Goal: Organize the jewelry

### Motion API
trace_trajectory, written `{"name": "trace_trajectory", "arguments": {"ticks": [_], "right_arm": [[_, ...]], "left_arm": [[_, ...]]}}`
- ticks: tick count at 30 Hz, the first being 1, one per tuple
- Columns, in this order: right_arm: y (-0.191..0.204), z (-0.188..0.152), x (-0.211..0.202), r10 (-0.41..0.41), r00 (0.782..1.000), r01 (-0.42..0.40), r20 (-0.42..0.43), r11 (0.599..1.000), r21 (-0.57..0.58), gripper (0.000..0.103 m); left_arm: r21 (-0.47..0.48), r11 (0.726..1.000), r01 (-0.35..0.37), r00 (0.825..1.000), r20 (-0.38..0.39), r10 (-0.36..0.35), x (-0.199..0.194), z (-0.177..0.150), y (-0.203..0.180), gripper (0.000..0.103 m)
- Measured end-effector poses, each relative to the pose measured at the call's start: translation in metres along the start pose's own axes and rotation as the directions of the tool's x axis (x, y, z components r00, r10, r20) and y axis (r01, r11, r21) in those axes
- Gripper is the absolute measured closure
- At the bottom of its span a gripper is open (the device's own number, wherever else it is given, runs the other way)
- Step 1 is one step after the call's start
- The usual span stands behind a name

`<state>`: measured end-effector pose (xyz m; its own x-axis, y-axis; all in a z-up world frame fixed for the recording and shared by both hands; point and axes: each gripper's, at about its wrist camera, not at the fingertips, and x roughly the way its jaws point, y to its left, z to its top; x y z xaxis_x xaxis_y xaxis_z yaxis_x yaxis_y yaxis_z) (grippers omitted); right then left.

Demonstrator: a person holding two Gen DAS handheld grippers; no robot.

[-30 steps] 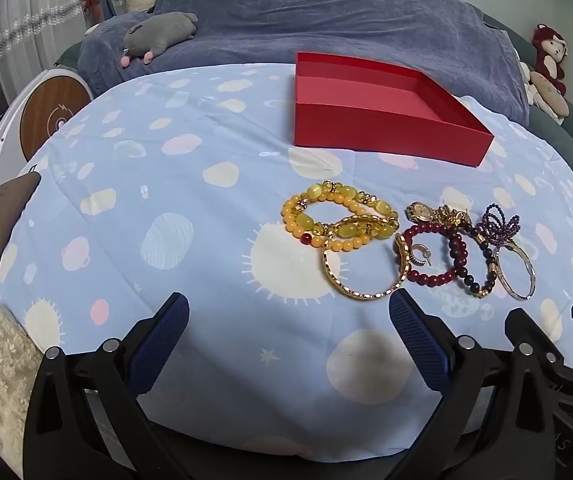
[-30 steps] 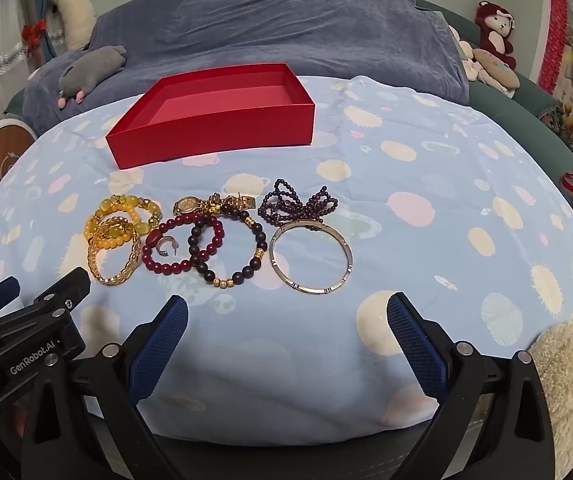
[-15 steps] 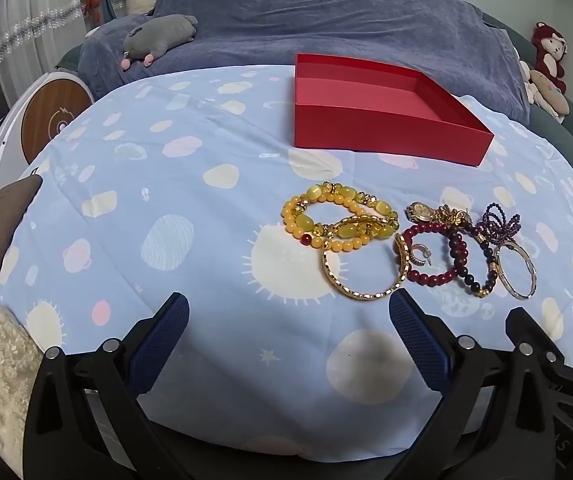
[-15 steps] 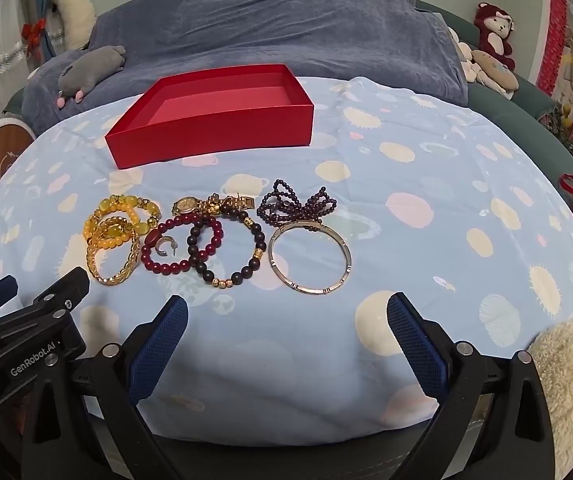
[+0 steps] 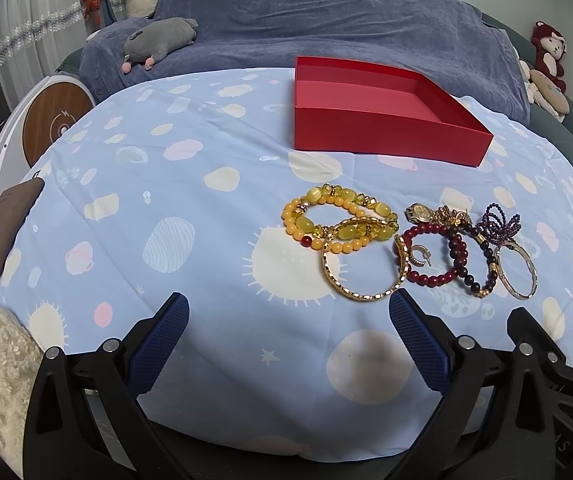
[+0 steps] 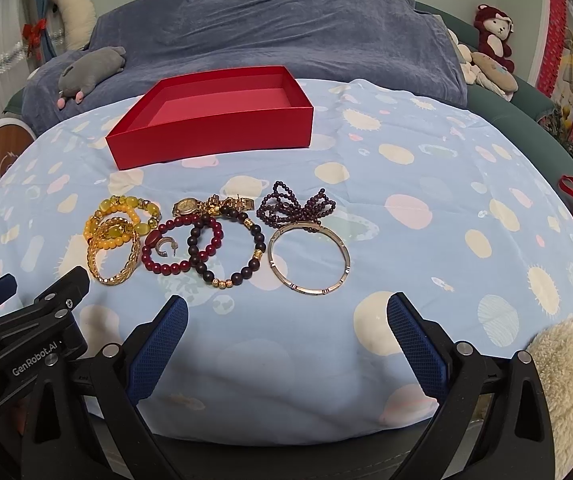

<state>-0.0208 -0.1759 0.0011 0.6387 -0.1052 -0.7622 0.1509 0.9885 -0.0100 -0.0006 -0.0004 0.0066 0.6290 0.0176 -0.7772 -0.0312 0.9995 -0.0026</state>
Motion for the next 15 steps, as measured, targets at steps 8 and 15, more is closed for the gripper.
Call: {"name": "trace_trajectory", "arguments": {"ticks": [8,15], "right_arm": [[0.0,-0.0003,-0.0001,0.0,1.0,0.0,0.001,1.0,0.0,0.007],[-0.0003,-0.0003,-0.0002,0.0,1.0,0.0,0.001,1.0,0.0,0.007]], "left_arm": [[0.001,1.0,-0.002,1.0,0.003,0.002,0.0003,-0.0008,-0.0012,0.007],[0.002,1.0,-0.003,1.0,0.004,0.003,0.0003,-0.001,-0.0018,0.007]]}}
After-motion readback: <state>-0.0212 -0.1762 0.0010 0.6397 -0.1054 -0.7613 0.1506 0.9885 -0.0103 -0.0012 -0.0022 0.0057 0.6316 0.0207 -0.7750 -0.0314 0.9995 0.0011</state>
